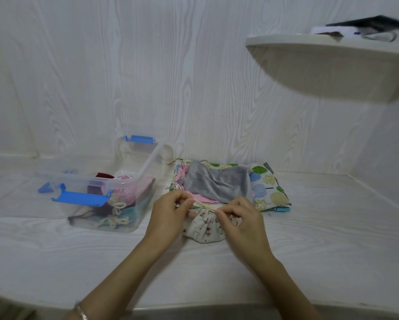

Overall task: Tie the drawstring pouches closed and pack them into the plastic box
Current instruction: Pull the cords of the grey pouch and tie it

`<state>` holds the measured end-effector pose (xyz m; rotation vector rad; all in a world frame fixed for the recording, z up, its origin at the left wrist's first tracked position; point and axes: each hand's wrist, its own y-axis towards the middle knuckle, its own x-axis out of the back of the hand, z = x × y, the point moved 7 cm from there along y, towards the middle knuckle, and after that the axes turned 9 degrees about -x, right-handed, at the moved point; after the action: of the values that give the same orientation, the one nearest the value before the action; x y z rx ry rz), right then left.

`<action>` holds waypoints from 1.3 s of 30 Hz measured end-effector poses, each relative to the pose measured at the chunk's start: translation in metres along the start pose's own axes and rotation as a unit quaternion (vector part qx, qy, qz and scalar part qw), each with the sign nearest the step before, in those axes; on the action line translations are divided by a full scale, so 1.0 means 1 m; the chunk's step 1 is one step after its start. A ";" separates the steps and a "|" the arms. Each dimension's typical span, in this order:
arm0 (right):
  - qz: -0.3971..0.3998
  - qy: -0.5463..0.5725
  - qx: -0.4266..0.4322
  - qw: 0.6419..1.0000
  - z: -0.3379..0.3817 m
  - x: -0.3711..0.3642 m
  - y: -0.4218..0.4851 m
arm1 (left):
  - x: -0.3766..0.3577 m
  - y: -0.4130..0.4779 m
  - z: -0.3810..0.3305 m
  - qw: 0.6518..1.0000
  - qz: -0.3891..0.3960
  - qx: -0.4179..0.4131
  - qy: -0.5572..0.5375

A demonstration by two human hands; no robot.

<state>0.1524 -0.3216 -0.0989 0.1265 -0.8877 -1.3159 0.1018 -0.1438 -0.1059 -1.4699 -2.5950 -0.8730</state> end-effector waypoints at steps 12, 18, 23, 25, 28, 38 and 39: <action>0.164 0.075 -0.210 0.961 -0.011 -0.014 0.034 | -0.010 -0.002 -0.003 0.994 0.037 0.017 -0.098; 0.308 0.138 -0.305 0.890 -0.020 -0.037 0.027 | -0.012 0.001 -0.005 0.999 0.041 -0.023 -0.020; 0.348 0.243 -0.355 0.833 -0.022 -0.046 0.020 | -0.013 0.000 -0.009 0.998 0.029 -0.049 0.031; 0.351 0.282 -0.369 0.813 -0.022 -0.048 0.018 | -0.014 -0.002 -0.013 0.995 0.022 -0.076 0.068; 0.367 0.351 -0.376 0.775 -0.015 -0.049 0.015 | -0.013 -0.005 -0.020 0.987 -0.010 -0.116 0.110; 0.307 0.387 -0.390 0.777 -0.025 -0.052 0.021 | 0.006 -0.017 -0.023 0.978 -0.114 -0.109 0.138; 0.297 0.375 -0.388 0.788 -0.025 -0.051 0.022 | 0.008 -0.017 -0.021 0.983 -0.110 -0.091 0.116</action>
<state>0.1863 -0.2806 -0.1284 -0.2545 0.3333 -0.8098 0.0787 -0.1544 -0.0941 -1.0485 -2.5905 -1.2530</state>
